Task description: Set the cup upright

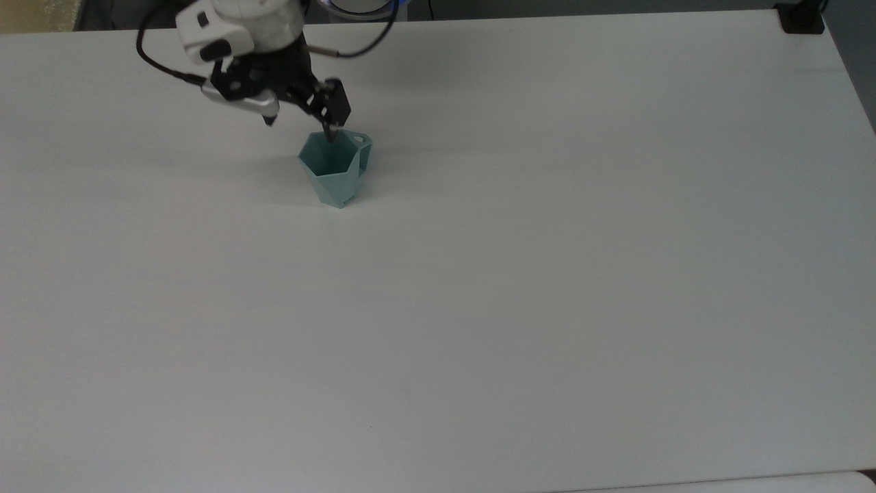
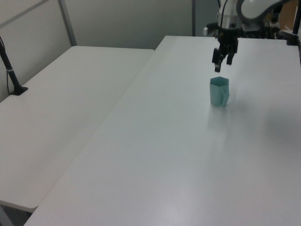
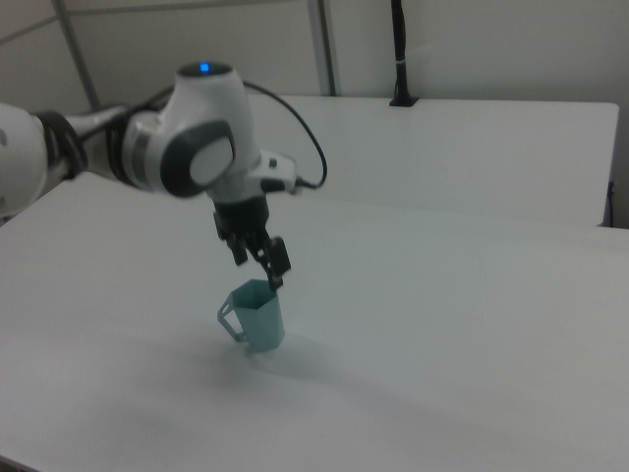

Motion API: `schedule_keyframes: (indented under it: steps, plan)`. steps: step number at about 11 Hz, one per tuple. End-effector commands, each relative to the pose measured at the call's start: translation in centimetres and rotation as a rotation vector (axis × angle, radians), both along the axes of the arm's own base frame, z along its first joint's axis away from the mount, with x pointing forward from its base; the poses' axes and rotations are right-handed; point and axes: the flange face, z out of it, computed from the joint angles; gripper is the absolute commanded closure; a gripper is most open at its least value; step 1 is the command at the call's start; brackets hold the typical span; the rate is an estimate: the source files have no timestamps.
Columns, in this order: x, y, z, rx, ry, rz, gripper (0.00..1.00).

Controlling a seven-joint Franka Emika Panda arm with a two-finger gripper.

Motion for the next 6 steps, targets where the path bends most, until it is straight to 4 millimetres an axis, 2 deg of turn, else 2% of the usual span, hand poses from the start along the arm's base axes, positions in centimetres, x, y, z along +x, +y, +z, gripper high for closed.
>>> schedule_keyframes:
  steps: [1,2,3,5,6]
  plan:
    - [1.4,0.0,10.6,0.033,-0.089,0.058,0.00]
    - [1.2,-0.5,12.8,0.006,-0.085,0.152,0.00]
    - [0.7,-0.7,13.9,-0.008,-0.047,0.250,0.00]
    - [0.3,-1.9,15.1,-0.054,-0.011,0.267,0.00]
    - [0.1,-3.3,15.0,-0.061,0.005,0.245,0.00]
